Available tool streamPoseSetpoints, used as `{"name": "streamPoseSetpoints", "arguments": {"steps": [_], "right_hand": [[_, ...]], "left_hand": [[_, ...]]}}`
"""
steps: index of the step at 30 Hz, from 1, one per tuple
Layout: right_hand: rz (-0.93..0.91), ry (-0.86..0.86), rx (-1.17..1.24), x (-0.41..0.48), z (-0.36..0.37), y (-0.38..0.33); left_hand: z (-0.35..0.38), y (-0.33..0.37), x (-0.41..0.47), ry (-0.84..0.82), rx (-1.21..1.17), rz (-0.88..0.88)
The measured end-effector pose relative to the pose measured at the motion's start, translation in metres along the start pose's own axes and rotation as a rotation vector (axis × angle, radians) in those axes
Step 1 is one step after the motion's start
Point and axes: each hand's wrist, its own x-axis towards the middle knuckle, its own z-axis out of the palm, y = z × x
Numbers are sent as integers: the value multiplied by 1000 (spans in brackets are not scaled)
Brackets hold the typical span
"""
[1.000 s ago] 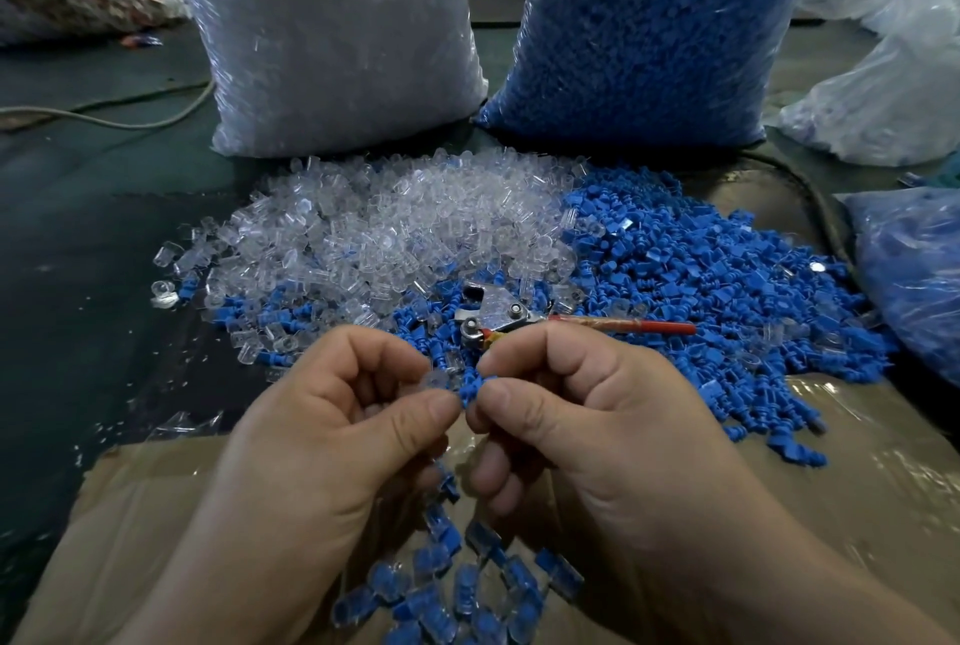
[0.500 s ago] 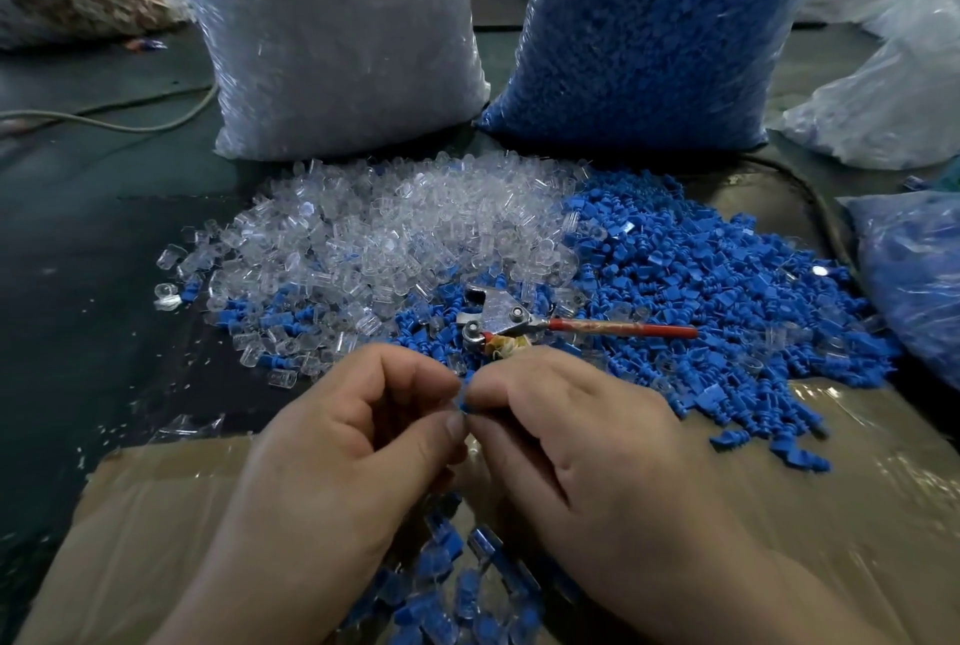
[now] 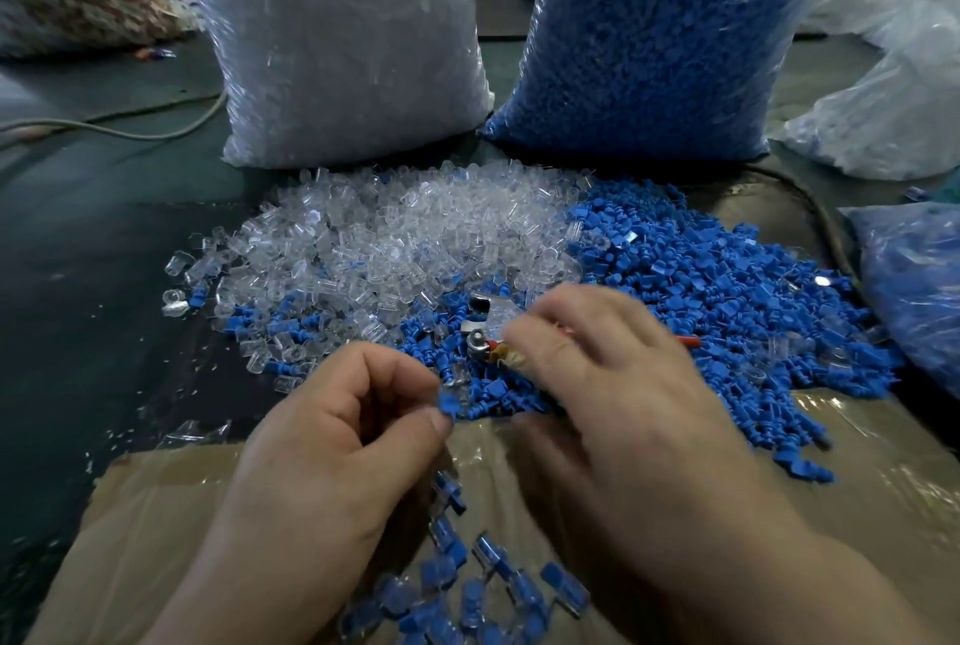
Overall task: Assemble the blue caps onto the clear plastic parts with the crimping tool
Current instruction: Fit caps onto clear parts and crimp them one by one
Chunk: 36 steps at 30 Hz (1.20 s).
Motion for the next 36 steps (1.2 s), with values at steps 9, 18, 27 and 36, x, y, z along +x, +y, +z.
{"name": "streamPoseSetpoints", "arguments": {"steps": [9, 18, 27, 36], "right_hand": [[205, -229, -251, 11, -2, 29], [167, 66, -36, 8, -13, 25], [-61, 33, 24, -5, -16, 10], [-49, -73, 59, -5, -18, 13]], "left_hand": [[-3, -5, 4, -36, -89, -23], [-7, -12, 8, -6, -223, -42], [-9, -7, 9, 59, -286, 54], [-7, 1, 6, 81, -284, 151]]}}
